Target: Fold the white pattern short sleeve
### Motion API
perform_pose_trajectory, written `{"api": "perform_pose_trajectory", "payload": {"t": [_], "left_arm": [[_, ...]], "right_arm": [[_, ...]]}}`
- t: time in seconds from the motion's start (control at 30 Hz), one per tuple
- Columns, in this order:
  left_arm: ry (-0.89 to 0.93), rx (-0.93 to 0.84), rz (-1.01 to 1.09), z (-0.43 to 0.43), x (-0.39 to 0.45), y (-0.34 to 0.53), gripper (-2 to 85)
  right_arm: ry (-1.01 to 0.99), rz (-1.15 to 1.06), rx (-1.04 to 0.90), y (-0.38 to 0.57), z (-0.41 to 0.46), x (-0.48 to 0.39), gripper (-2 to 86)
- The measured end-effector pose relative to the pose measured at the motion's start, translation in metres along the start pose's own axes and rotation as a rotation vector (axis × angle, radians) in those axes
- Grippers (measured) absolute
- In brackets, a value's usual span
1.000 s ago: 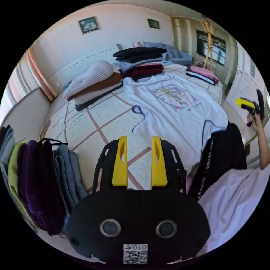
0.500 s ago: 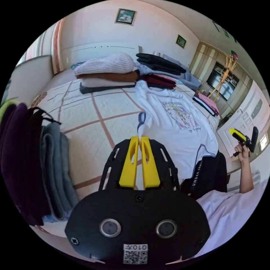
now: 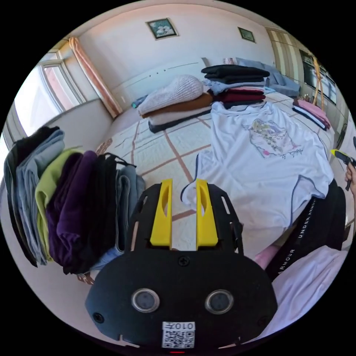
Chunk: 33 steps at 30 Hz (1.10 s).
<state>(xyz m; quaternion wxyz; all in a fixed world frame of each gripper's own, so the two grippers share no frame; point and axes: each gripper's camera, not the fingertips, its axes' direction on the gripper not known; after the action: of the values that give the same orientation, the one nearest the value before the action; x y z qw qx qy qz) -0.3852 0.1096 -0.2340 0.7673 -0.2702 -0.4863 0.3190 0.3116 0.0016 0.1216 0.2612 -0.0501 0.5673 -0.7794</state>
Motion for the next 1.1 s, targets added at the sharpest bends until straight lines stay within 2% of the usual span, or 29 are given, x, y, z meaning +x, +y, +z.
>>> {"api": "perform_pose_trajectory", "payload": {"t": [0.17, 0.23, 0.37, 0.43, 0.5, 0.57, 0.63, 0.83, 1.0, 1.1], "left_arm": [[0.224, 0.067, 0.065, -0.019, 0.039, -0.018, 8.8], [0.28, 0.051, 0.222, -0.018, 0.08, -0.023, 9.3], [0.296, 0.025, 0.473, -0.02, 0.143, -0.02, 10.3], [0.236, 0.006, 0.572, -0.02, 0.171, -0.016, 10.8], [0.241, -0.029, 0.577, -0.015, 0.178, -0.017, 11.1], [0.296, -0.053, 0.554, -0.011, 0.18, -0.02, 11.4], [0.324, -0.071, 0.559, -0.009, 0.183, -0.024, 11.9], [0.361, -0.116, 0.567, -0.01, 0.184, -0.041, 13.0], [0.32, -0.022, 0.508, -0.031, 0.165, -0.068, 13.7], [0.297, 0.039, 0.725, -0.043, 0.185, -0.057, 13.9]], "right_arm": [[-0.066, 0.044, -0.189, -0.018, 0.046, -0.008, 9.8], [-0.067, 0.062, -0.22, -0.023, 0.049, -0.015, 7.0], [-0.179, 0.004, -0.254, -0.041, 0.025, -0.023, 3.7], [-0.08, 0.022, -0.209, -0.044, 0.002, -0.013, 3.5], [-0.001, 0.089, -0.194, -0.044, -0.016, 0.009, 3.4], [-0.085, 0.171, -0.242, -0.043, -0.011, 0.038, 3.4], [-0.055, 0.169, -0.295, -0.042, 0.005, 0.042, 3.6], [0.021, 0.143, -0.28, -0.049, 0.008, 0.024, 5.9], [0.078, 0.116, -0.117, -0.064, -0.039, 0.003, 7.4], [-0.056, -0.161, -0.023, -0.067, -0.06, -0.054, 7.8]]}}
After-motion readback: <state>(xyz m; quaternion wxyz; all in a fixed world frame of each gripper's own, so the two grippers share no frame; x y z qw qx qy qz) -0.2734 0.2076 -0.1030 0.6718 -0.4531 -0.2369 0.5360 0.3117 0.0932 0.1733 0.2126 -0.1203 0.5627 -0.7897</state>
